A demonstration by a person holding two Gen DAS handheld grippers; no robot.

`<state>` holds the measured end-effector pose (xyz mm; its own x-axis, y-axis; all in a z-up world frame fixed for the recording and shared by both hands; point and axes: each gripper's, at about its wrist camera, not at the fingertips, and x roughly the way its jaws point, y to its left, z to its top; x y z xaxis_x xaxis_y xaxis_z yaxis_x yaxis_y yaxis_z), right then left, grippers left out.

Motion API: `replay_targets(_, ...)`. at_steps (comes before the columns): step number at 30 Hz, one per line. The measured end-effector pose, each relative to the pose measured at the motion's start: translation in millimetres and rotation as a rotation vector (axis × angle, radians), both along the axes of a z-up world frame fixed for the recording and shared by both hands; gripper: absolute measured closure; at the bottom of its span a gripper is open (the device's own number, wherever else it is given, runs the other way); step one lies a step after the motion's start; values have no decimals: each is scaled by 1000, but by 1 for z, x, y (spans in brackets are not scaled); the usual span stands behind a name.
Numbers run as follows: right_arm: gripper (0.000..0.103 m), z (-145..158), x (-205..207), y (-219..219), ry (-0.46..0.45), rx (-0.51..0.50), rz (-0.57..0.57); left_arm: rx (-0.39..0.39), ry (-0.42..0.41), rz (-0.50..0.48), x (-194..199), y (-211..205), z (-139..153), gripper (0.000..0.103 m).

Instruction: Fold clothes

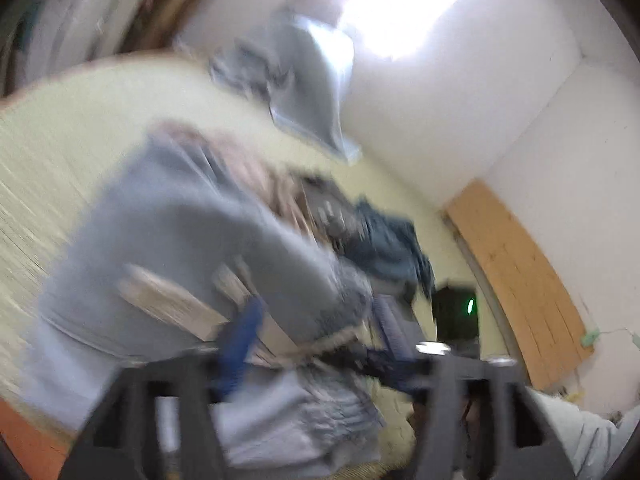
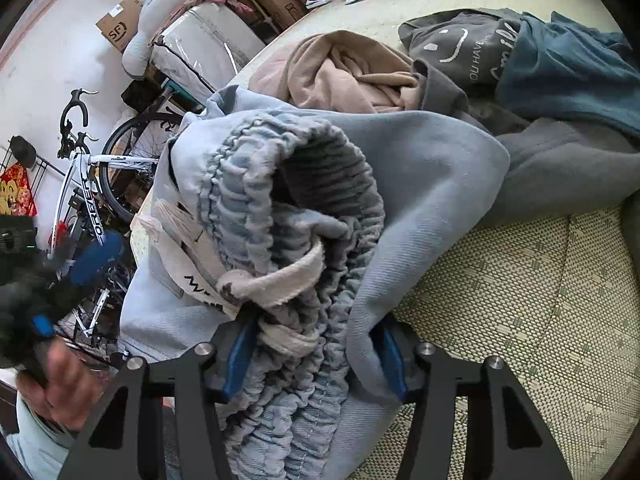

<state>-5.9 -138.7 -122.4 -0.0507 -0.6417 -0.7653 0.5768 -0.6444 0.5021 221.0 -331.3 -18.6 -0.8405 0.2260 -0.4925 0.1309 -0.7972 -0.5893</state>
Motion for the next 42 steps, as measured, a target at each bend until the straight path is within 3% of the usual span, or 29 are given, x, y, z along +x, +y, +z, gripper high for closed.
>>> replay_targets(2, 45, 1, 1, -3, -2, -2, -3, -39, 1, 72, 20, -31, 7, 21)
replay_targets(4, 44, 2, 2, -6, -3, -5, -5, -67, -59, 145, 38, -66, 2, 21)
replay_targets(8, 44, -1, -2, 6, -10, -14, -15, 18, -206, 217, 62, -122, -44, 21)
replay_targets(13, 44, -1, -3, 20, -7, -11, -22, 144, -296, 147, 60, -129, -96, 21)
replay_targets(18, 44, 2, -2, 15, -11, -5, -26, 174, -343, 50, 37, -118, -114, 21)
replay_targets(25, 43, 6, -1, 9, -9, 25, -33, 200, -350, 13, 16, -124, -117, 21)
replay_targets(29, 47, 15, 6, 3, 41, 59, -25, 69, -393, 11, 6, -108, -110, 58)
replay_targets(32, 53, 28, 17, -4, 111, 92, -7, 21, -366, 32, 12, -102, -99, 83)
replay_targets(37, 61, 54, 41, -11, 233, 126, 26, 17, -314, 39, 24, -98, -87, 90)
replay_targets(42, 66, 86, 68, -24, 376, 163, 83, 7, -208, 35, 43, -92, -66, 92)
